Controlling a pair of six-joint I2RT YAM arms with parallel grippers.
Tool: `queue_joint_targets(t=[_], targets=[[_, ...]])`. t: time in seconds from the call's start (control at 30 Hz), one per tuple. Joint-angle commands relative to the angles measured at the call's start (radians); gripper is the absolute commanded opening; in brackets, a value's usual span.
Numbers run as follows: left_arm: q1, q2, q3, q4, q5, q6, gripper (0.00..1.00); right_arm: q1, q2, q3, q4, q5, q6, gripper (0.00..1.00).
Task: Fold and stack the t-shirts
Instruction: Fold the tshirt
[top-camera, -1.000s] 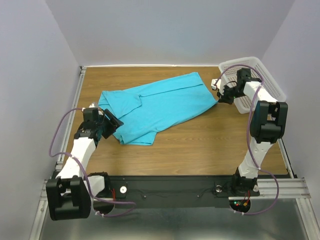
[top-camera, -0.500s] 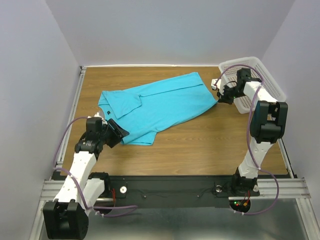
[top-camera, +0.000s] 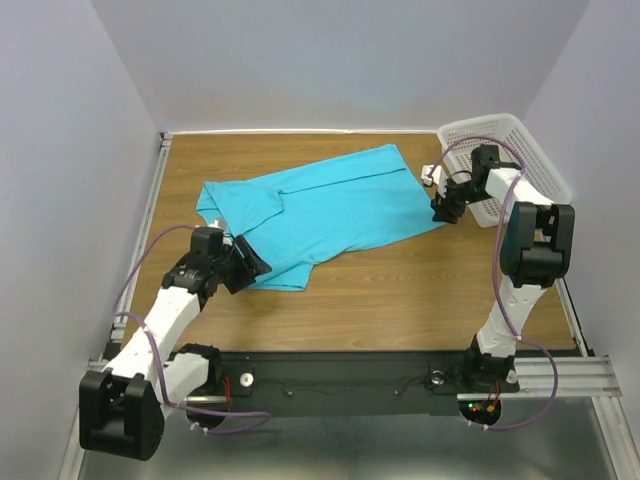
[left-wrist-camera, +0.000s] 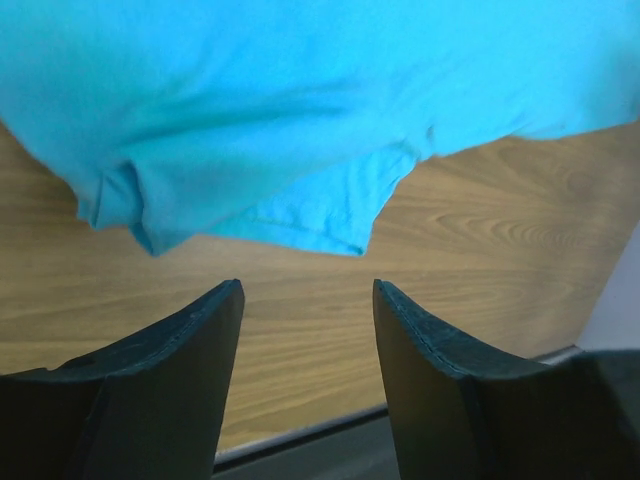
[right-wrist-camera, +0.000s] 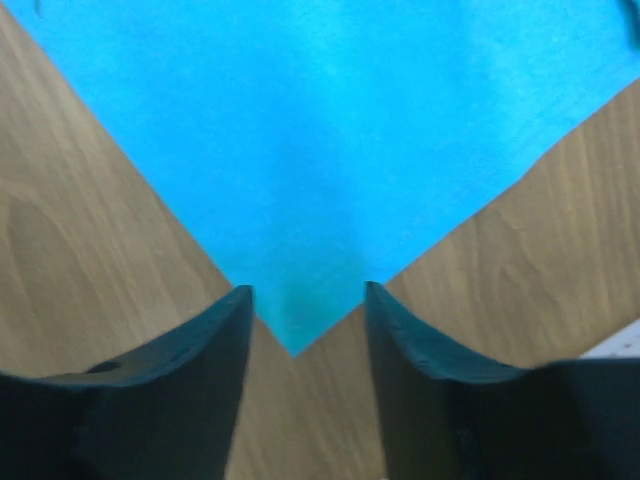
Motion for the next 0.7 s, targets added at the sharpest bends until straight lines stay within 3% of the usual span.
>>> queue_joint_targets(t=[0.0,0.13,0.23,0.3,0.4,0.53,0.67], targets=[[-0.002,-0.076,0.116,0.028,-0.113,0.075,0.67,0.008,-0.125,-0.017,-0.019,-0.086,0.029,0.61],[0.000,-0.131,0.173,0.014,-0.201,0.095,0.73,0.102,-0.215,-0.067,-0.031,-0.083,0.065,0.66],[0.000,-0.170,0.190,0.014,-0.265,0.095,0.78,0.264,-0.266,-0.130,-0.057,-0.127,0.165,0.67],[0.001,-0.191,0.198,0.014,-0.299,0.079,0.81,0.430,-0.289,-0.164,-0.048,-0.153,0.203,0.66],[0.004,-0.260,0.201,0.020,-0.359,0.053,0.82,0.664,-0.287,-0.199,0.071,-0.169,0.385,0.65],[0.007,-0.324,0.210,-0.004,-0.399,0.027,0.82,0.927,-0.197,-0.187,0.264,0.004,0.586,0.63],[0.007,-0.392,0.189,-0.019,-0.402,-0.005,0.82,0.995,-0.079,-0.124,0.328,0.122,0.670,0.57]])
